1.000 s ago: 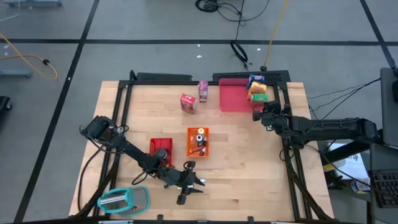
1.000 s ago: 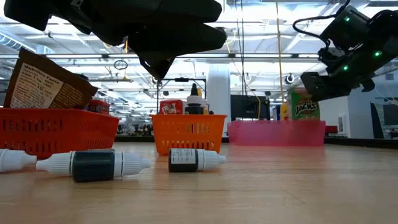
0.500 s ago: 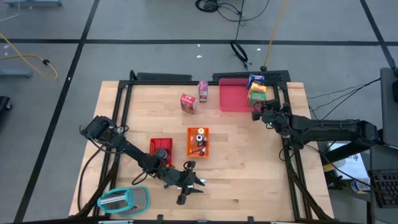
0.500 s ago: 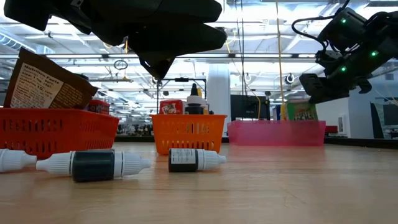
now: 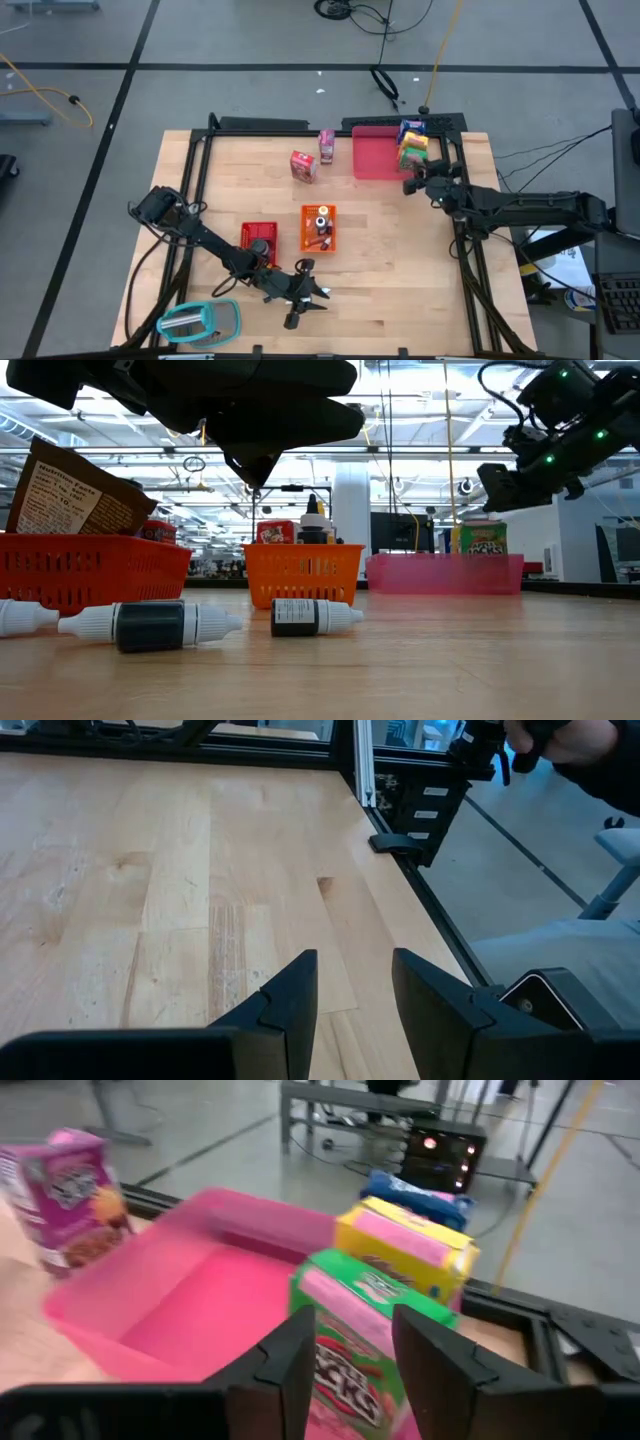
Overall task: Pick & Place Kitchen Items
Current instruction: Put the small right brown food coloring bottle into the orange bin
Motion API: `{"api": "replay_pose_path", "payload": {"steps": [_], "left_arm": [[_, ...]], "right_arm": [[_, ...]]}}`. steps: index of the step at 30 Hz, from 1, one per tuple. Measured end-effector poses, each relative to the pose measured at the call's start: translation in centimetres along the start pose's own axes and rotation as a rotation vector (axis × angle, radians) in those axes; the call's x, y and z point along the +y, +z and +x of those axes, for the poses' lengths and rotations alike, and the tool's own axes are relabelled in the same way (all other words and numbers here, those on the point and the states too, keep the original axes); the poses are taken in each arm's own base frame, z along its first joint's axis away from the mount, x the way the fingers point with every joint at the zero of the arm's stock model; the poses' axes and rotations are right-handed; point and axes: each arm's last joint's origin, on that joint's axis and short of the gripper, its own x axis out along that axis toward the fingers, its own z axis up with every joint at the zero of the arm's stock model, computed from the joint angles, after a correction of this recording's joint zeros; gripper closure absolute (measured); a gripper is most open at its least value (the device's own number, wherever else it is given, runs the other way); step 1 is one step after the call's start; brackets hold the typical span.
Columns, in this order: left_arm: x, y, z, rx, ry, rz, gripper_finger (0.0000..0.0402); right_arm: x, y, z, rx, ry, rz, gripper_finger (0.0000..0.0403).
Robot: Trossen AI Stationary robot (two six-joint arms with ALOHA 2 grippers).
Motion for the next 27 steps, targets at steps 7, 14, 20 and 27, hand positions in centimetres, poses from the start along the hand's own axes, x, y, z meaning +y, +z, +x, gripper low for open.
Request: {"api": "replay_pose_path", "payload": {"steps": [7, 14, 20, 27], "left_arm": [[0.0, 0.0, 0.0, 0.000, 0.000, 0.000, 0.0268], [0.0, 0.0, 0.0, 0.000, 0.000, 0.001, 0.0268], [0.0, 0.0, 0.0, 0.000, 0.000, 0.001, 0.0268], [0.0, 0.0, 0.0, 0.001, 0.000, -0.005, 0.0268]], "right_arm": [[0.6, 0.5, -0.9, -0.036, 0.104, 0.000, 0.0273], [2.7, 1.3, -2.7, -0.059, 0.503, 0.009, 0.0273], [4.2, 1.5, -5.0, -0.043, 0.921, 0.013, 0.0273], [5.3, 0.5, -7.3, 0.067, 1.180, -0.004, 0.0273]]}}
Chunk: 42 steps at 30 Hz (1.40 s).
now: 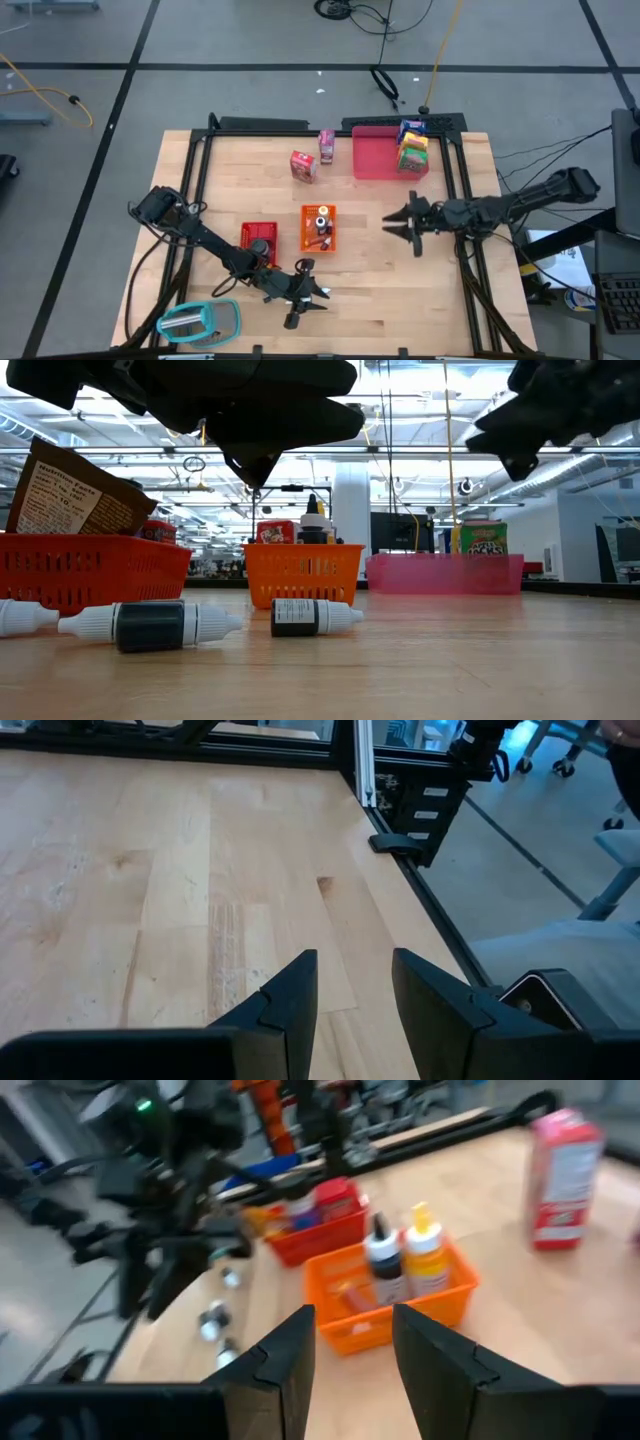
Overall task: Pick & Place Kitchen Items
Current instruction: Put the small right brown food coloring bottle into the orange bin
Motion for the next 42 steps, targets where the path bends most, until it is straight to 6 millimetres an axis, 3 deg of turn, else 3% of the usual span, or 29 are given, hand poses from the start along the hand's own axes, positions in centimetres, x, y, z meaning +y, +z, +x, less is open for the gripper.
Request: {"api": "replay_pose_path", "payload": {"steps": [7, 13, 21, 32, 38, 42], "left_arm": [[0.2, -0.1, 0.0, 0.005, 0.049, -0.016, 0.0268], [0.9, -1.5, -0.2, 0.121, 0.201, -0.058, 0.0268], [1.0, -1.6, -0.2, 0.123, 0.216, -0.104, 0.0267], [1.3, -2.8, 0.2, 0.173, 0.241, -0.134, 0.0214], [1.9, -4.3, 1.0, 0.201, 0.260, -0.188, 0.0225], [2.0, -4.3, 1.4, 0.198, 0.264, -0.201, 0.0237]], "right_arm": [[1.2, -0.9, 0.1, 0.051, 0.062, -0.014, 0.0273], [1.7, -1.2, 0.6, 0.054, 0.083, -0.018, 0.0273], [1.8, -1.5, 1.4, 0.061, 0.078, -0.027, 0.0273], [1.7, -2.1, 2.1, 0.077, 0.019, -0.040, 0.0273], [1.8, -2.0, 2.3, 0.055, 0.031, -0.050, 0.0273], [1.9, -2.1, 2.4, 0.060, 0.030, -0.053, 0.0273]]}}
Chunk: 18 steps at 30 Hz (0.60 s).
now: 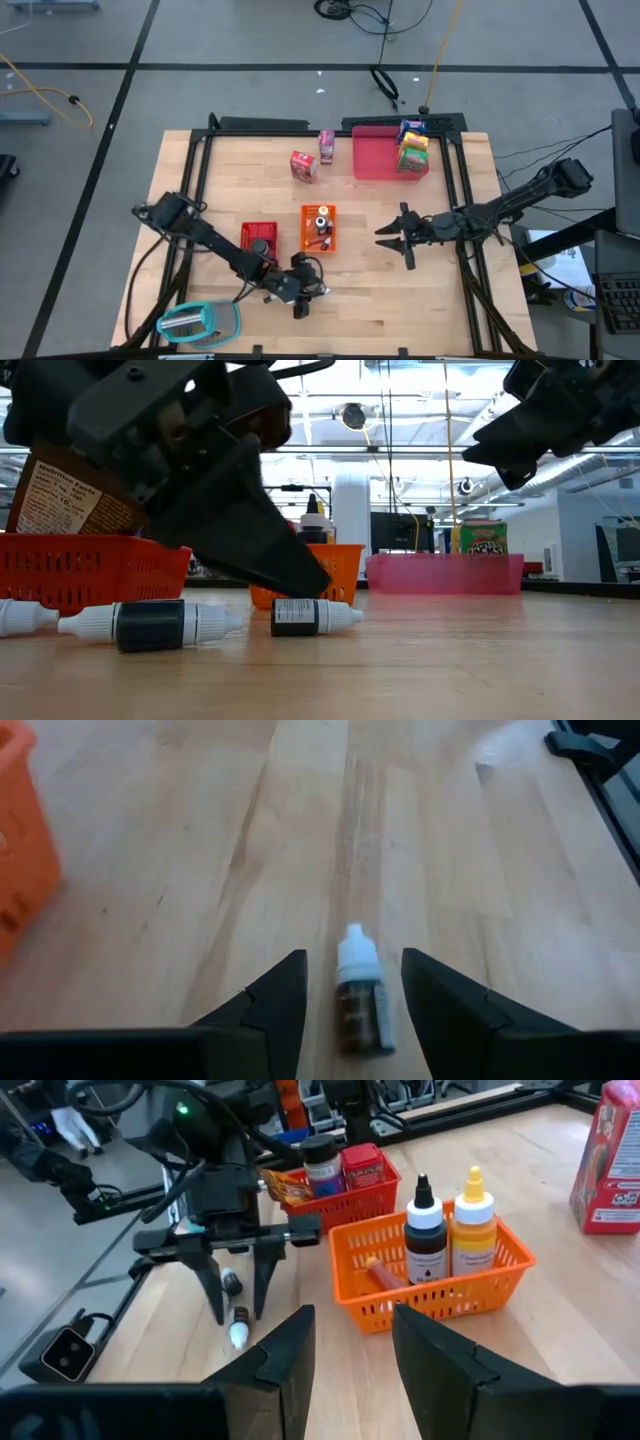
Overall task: Pick & Place Kitchen Items
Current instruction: Put the small right brown food coloring bottle into the orange bin
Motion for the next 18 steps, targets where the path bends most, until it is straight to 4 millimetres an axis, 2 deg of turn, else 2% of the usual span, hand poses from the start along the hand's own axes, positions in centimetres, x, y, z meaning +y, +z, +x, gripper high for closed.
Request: {"api": "replay_pose_path", "payload": {"steps": [4, 9, 12, 18], "left_arm": [[-0.8, 0.5, 1.0, 0.024, 0.003, 0.027, 0.0247], [-1.7, 1.0, 2.7, 0.160, 0.068, 0.089, 0.0258], [-1.9, 1.2, 2.9, 0.215, 0.102, 0.129, 0.0265], [-2.0, 1.4, 2.9, 0.212, 0.109, 0.142, 0.0293]], "right_arm": [[0.0, -0.1, 0.1, 0.007, -0.004, -0.005, 0.0273], [0.0, -0.1, 0.2, 0.002, 0.000, -0.003, 0.0273], [0.0, 0.0, 0.2, -0.002, 0.002, -0.001, 0.0273], [0.0, -0.1, 0.2, -0.001, 0.001, -0.002, 0.0273]]}}
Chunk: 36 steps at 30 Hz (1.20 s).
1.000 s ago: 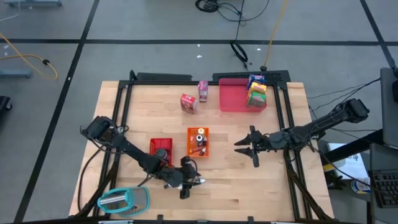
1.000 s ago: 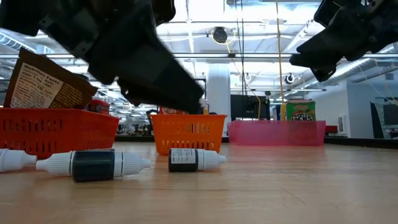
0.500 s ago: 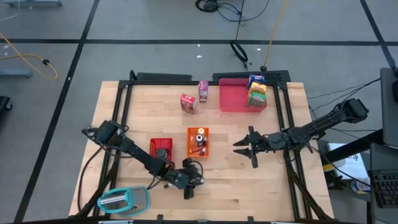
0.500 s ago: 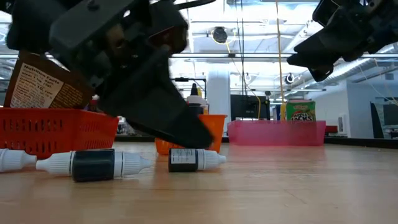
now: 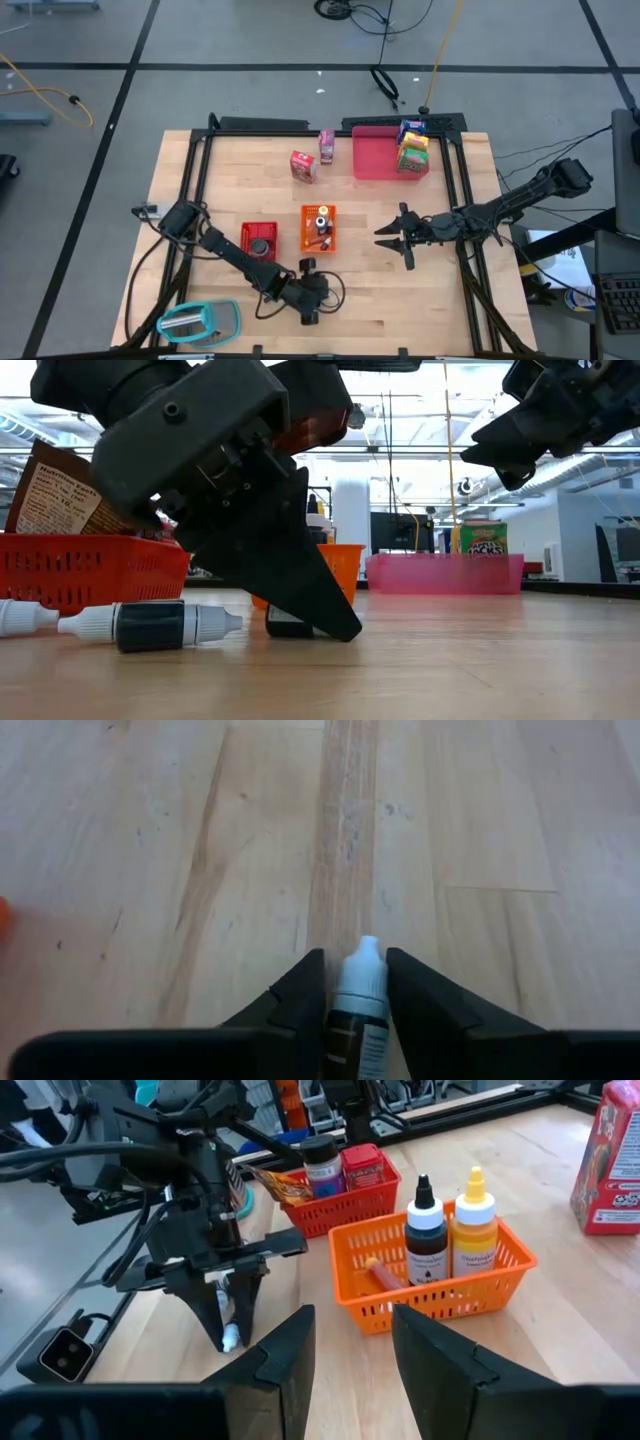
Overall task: Pick & Place Kitchen Items
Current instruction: Put the small right brown food coloring bottle into the orange bin
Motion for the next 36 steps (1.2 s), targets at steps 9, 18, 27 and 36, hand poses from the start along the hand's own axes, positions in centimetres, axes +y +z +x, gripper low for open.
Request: {"api": "replay_pose_path", "payload": {"steps": [9, 18, 27, 36], "left_arm": [[0.0, 0.3, -0.3, -0.013, -0.007, 0.009, 0.0353], [0.5, 2.6, -4.7, -0.072, 0.092, 0.019, 0.0340], [1.9, 5.2, -9.8, -0.236, 0.359, 0.085, 0.0353], [6.2, 6.4, -10.6, -0.199, 0.509, -0.001, 0.0330]], "right_arm": [[0.0, 0.0, 0.0, 0.001, 0.000, 0.000, 0.0273], [0.0, 0.0, 0.0, 0.002, 0.000, -0.001, 0.0273], [0.0, 0.0, 0.0, 0.003, 0.000, -0.001, 0.0273], [0.0, 0.0, 0.0, 0.002, 0.000, -0.001, 0.0273]]}}
